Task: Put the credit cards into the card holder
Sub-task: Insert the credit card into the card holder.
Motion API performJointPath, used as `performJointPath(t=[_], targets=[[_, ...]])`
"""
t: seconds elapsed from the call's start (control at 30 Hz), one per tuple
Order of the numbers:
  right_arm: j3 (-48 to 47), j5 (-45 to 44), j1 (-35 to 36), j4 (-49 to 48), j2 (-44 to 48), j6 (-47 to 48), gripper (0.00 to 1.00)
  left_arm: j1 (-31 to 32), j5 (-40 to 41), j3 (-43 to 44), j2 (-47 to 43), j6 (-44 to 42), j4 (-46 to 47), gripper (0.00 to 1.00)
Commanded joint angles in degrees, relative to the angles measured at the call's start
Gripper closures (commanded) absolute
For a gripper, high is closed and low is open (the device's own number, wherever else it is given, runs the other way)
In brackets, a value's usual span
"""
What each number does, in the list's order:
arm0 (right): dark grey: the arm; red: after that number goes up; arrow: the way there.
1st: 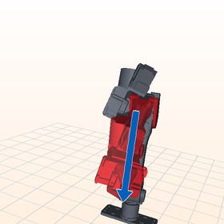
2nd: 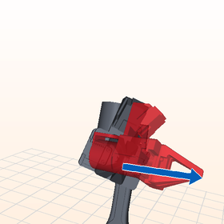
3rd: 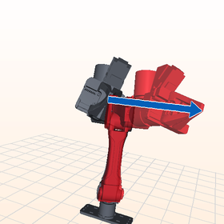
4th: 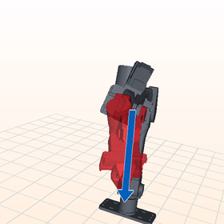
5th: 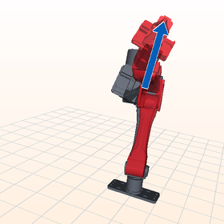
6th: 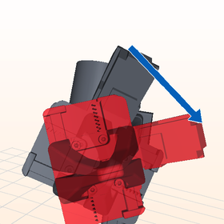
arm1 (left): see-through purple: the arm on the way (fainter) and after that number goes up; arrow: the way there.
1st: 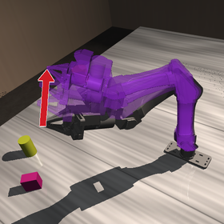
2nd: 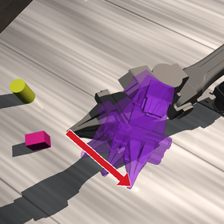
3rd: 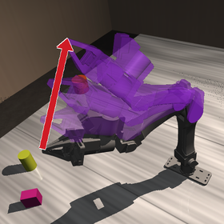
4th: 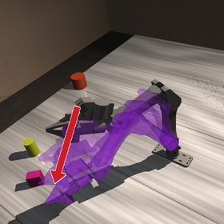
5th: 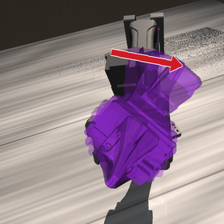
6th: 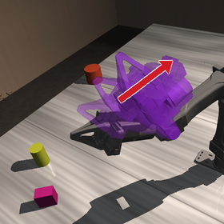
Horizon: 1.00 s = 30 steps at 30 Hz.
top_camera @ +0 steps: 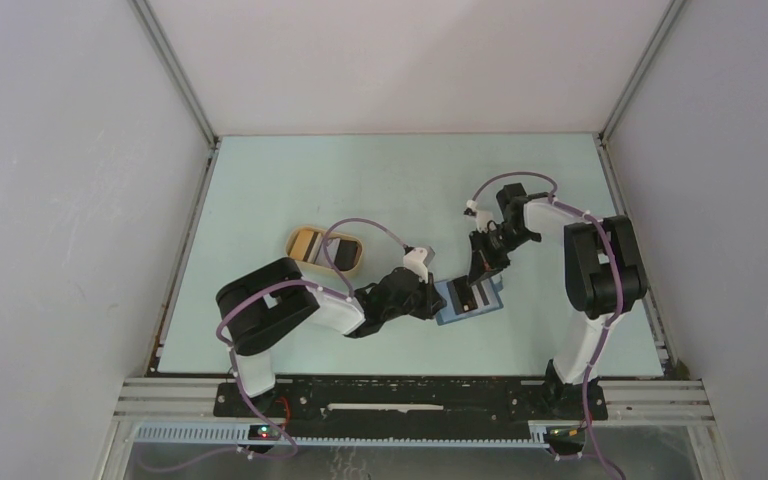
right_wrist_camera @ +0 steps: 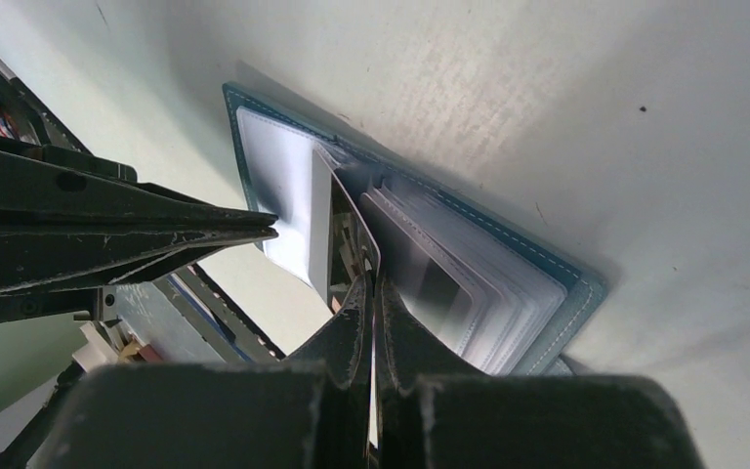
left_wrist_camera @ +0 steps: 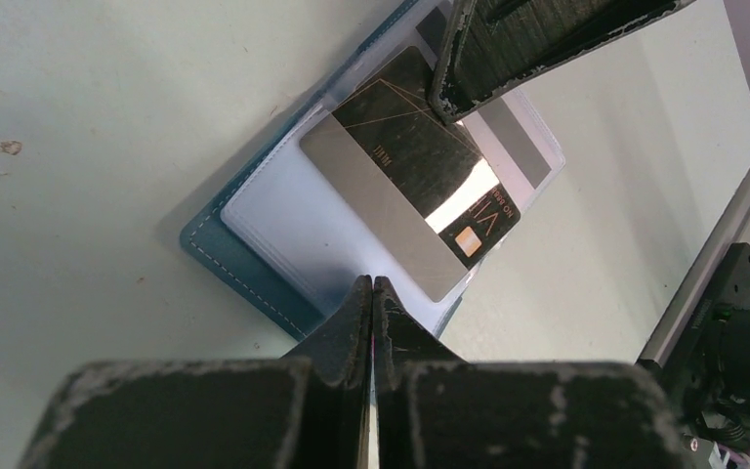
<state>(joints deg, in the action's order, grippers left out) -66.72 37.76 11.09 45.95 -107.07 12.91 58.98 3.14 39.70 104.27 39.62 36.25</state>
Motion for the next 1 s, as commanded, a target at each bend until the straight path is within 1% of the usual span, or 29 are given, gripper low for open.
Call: performJointPath(t=[0.0,0.3,0.43,0.53,0.6,0.67,0.83,0.97], targets=[[0.4,2.8,1.2,-2.1,-1.1,-0.4,1.0,-0.4,-1.2,0.2,0.9,-0.6,-0.3,0.97],[0.4,4.3,2.8,-2.9,-2.2,-1.1,1.0,-0.6,-2.0,-0.2,0.8,-0.4,0.7,0.97],[0.4,4.2,2.8,-3.2,-2.5,-1.2,1.0,-0.7,-2.6,-0.2,0.0,-0.4,0.9,0.96],[0.4,3.8,2.6,-3.3,-2.6,-1.3,1.0,-0.8,-2.7,-0.5,-2.0,-0.3,0.8,0.92],[0.3,3.6,2.4,-3.3,-2.7,-1.3,1.0,-0.8,-2.7,-1.2,-3.7,-0.2,0.7,0.84],[0.4,3.5,2.2,-3.2,-2.8,-1.2,1.0,-0.8,-2.7,-2.0,-5.5,-0.2,0.4,0.8],[0.4,3.3,2.1,-3.3,-3.1,-1.2,1.0,-0.8,-1.5,-4.9,-9.1,0.3,-0.4,0.78],[0.3,3.4,2.2,-3.5,-3.2,-1.2,1.0,-0.8,1.2,-6.1,-10.1,1.7,-3.8,0.79]])
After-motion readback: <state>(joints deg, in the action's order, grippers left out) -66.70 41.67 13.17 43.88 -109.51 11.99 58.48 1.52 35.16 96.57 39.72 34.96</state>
